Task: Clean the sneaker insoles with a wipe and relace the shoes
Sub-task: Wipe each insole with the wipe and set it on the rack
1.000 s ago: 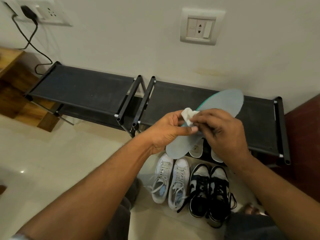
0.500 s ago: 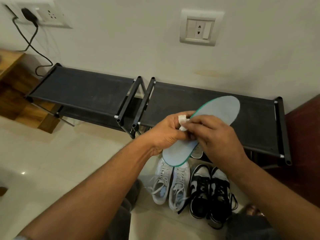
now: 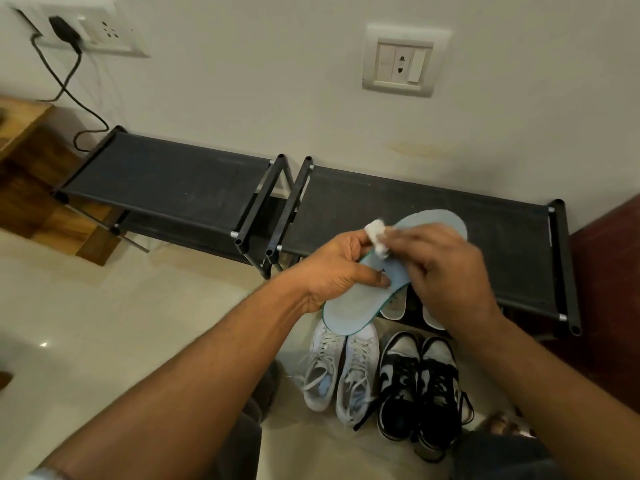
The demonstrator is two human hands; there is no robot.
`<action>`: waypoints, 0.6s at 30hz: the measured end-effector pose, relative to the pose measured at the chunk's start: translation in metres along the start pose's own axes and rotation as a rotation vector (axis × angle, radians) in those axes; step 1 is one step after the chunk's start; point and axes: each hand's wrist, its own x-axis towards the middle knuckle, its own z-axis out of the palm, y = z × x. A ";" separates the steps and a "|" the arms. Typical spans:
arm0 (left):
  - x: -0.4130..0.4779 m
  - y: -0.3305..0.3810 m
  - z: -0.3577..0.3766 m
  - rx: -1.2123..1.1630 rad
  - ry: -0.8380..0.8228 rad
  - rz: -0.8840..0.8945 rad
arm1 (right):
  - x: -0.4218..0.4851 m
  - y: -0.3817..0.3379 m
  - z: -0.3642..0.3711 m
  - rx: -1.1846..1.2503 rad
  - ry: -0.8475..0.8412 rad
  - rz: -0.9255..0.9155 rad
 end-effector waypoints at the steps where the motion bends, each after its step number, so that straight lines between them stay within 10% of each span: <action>1: 0.000 -0.002 0.000 -0.002 0.013 0.003 | -0.005 -0.005 0.004 -0.002 -0.033 -0.105; 6: 0.002 0.003 -0.001 -0.018 -0.001 0.004 | 0.007 0.022 -0.007 0.026 0.113 0.145; 10: 0.001 0.000 -0.001 -0.014 0.006 0.024 | -0.008 -0.001 0.008 -0.009 0.005 -0.143; 15: 0.001 0.005 -0.001 -0.012 0.028 -0.002 | 0.006 0.022 -0.006 -0.006 0.122 0.151; 18: -0.001 0.002 -0.001 0.023 0.037 0.002 | -0.009 -0.002 0.008 -0.018 -0.002 -0.113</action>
